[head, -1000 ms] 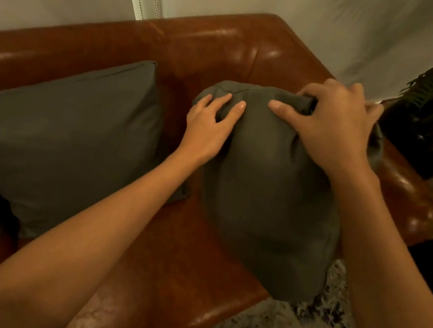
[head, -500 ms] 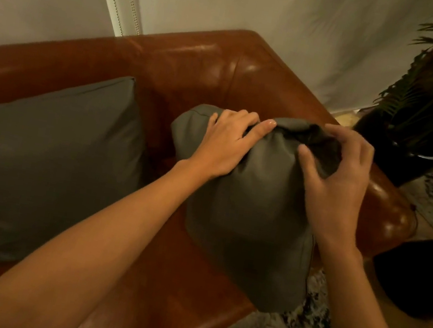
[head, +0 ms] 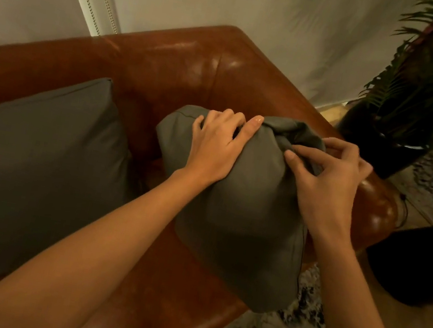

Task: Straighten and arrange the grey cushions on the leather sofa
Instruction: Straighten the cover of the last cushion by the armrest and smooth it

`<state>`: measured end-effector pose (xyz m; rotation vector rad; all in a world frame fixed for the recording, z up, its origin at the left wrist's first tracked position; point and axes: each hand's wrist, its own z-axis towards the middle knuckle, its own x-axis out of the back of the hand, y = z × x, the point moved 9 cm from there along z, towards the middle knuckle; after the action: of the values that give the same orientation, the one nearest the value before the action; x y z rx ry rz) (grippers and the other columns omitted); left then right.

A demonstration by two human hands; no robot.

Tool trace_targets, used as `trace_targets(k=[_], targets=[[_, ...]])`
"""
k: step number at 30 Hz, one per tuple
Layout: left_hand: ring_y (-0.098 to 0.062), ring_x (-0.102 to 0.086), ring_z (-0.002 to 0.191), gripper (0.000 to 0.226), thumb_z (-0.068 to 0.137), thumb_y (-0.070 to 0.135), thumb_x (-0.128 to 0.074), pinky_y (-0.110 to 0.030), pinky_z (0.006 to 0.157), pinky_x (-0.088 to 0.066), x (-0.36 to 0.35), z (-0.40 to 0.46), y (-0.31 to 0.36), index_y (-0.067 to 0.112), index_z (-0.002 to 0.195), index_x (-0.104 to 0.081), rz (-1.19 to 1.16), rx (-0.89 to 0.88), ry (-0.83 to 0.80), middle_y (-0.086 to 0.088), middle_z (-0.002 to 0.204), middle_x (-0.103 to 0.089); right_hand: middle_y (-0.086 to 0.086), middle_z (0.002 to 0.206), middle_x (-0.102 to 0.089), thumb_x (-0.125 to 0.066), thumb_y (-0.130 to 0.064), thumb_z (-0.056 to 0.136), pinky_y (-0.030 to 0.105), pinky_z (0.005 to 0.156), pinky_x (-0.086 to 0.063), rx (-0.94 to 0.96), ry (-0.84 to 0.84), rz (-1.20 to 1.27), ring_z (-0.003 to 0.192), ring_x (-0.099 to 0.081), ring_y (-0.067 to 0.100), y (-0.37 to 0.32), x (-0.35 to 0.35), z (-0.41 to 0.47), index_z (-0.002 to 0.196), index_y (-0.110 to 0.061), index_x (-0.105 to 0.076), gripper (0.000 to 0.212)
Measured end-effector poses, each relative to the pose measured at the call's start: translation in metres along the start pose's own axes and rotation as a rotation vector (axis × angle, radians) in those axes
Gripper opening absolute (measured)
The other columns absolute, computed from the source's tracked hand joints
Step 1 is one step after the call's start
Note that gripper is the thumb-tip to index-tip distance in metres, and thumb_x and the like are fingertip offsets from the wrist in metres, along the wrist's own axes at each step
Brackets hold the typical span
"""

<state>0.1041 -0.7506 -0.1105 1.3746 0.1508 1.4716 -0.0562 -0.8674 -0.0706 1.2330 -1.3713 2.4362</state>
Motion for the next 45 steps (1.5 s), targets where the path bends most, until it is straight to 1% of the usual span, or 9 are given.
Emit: trace_targets(k=[2,6,11,15,18,25,35,41,45], targets=[[-0.014,-0.046,0.091,0.041,0.093,0.063,-0.024,-0.052,0.099,-0.033,-0.006,0.005,0.000,0.030,0.074,-0.039,0.030,0.020,-0.031,0.012,0.076,-0.039,-0.008,0.119,-0.041,-0.071,-0.032,0.087,0.005,0.094,-0.019,0.093,0.163,0.007,0.115,-0.027,0.012,-0.008,0.015,-0.007,0.102,-0.028,-0.075,0.015],[-0.019,-0.047,0.103,0.046,0.091,0.067,-0.021,-0.052,0.103,-0.030,-0.018,0.016,0.008,0.025,0.086,-0.041,0.092,0.033,-0.110,0.010,0.089,-0.042,-0.003,0.104,-0.046,-0.076,-0.018,0.085,0.015,0.085,-0.042,0.295,0.356,0.168,0.100,-0.047,0.000,-0.013,0.041,-0.024,0.097,-0.010,-0.074,0.015],[-0.018,-0.047,0.101,0.047,0.090,0.066,-0.019,-0.053,0.104,-0.028,-0.026,0.006,0.006,0.025,0.084,-0.041,0.105,0.024,-0.098,0.010,0.088,-0.042,-0.001,0.106,-0.051,-0.067,-0.025,0.092,0.013,0.086,-0.044,0.229,0.212,0.252,0.097,-0.050,-0.004,0.002,0.042,-0.010,0.098,-0.018,-0.068,0.010],[-0.015,-0.047,0.098,0.047,0.093,0.063,-0.018,-0.052,0.105,-0.028,-0.025,0.005,0.001,0.024,0.082,-0.043,0.074,0.043,-0.046,0.010,0.087,-0.044,-0.008,0.111,-0.062,-0.061,-0.028,0.096,0.014,0.086,-0.049,0.093,-0.013,0.286,0.101,-0.059,-0.002,0.011,0.032,0.018,0.127,-0.025,-0.060,0.031],[-0.015,-0.047,0.097,0.047,0.093,0.062,-0.018,-0.052,0.105,-0.028,-0.025,0.002,-0.001,0.024,0.082,-0.043,0.068,0.037,-0.035,0.010,0.088,-0.044,-0.016,0.107,-0.065,-0.066,-0.039,0.088,0.008,0.082,-0.048,0.073,-0.167,0.203,0.098,-0.060,-0.004,0.009,0.020,0.027,0.126,-0.028,-0.064,0.040],[-0.014,-0.046,0.092,0.039,0.096,0.054,-0.021,-0.052,0.103,-0.031,-0.020,0.000,-0.007,0.025,0.079,-0.040,0.040,0.041,0.004,0.012,0.083,-0.042,-0.026,0.091,-0.061,-0.058,-0.027,0.097,0.008,0.083,-0.047,0.179,-0.097,0.114,0.092,-0.059,-0.008,-0.007,0.014,0.032,0.107,-0.028,-0.068,0.014],[-0.008,-0.038,0.085,0.033,0.099,0.048,-0.027,-0.053,0.099,-0.034,-0.012,-0.002,-0.007,0.025,0.077,-0.037,0.026,0.007,0.058,0.013,0.080,-0.038,0.004,0.103,-0.070,-0.058,-0.024,0.098,0.042,0.098,-0.052,-0.321,0.126,0.928,0.106,-0.065,0.021,0.041,-0.010,0.012,0.105,-0.008,-0.070,0.022],[-0.008,-0.038,0.086,0.032,0.100,0.046,-0.027,-0.052,0.097,-0.036,-0.008,-0.005,-0.021,0.026,0.079,-0.038,0.027,0.028,0.060,0.012,0.082,-0.040,-0.008,0.108,-0.063,-0.058,-0.034,0.096,0.018,0.080,-0.049,-0.016,-0.255,0.622,0.096,-0.061,0.001,0.003,-0.004,0.024,0.120,-0.025,-0.063,0.026],[-0.009,-0.039,0.085,0.033,0.100,0.048,-0.026,-0.049,0.096,-0.036,-0.002,-0.005,-0.024,0.025,0.078,-0.038,0.014,0.016,0.046,0.012,0.080,-0.039,-0.006,0.104,-0.071,-0.067,-0.028,0.090,0.030,0.090,-0.053,0.137,-0.260,0.422,0.102,-0.065,0.008,-0.013,0.012,0.037,0.110,-0.018,-0.072,0.023]])
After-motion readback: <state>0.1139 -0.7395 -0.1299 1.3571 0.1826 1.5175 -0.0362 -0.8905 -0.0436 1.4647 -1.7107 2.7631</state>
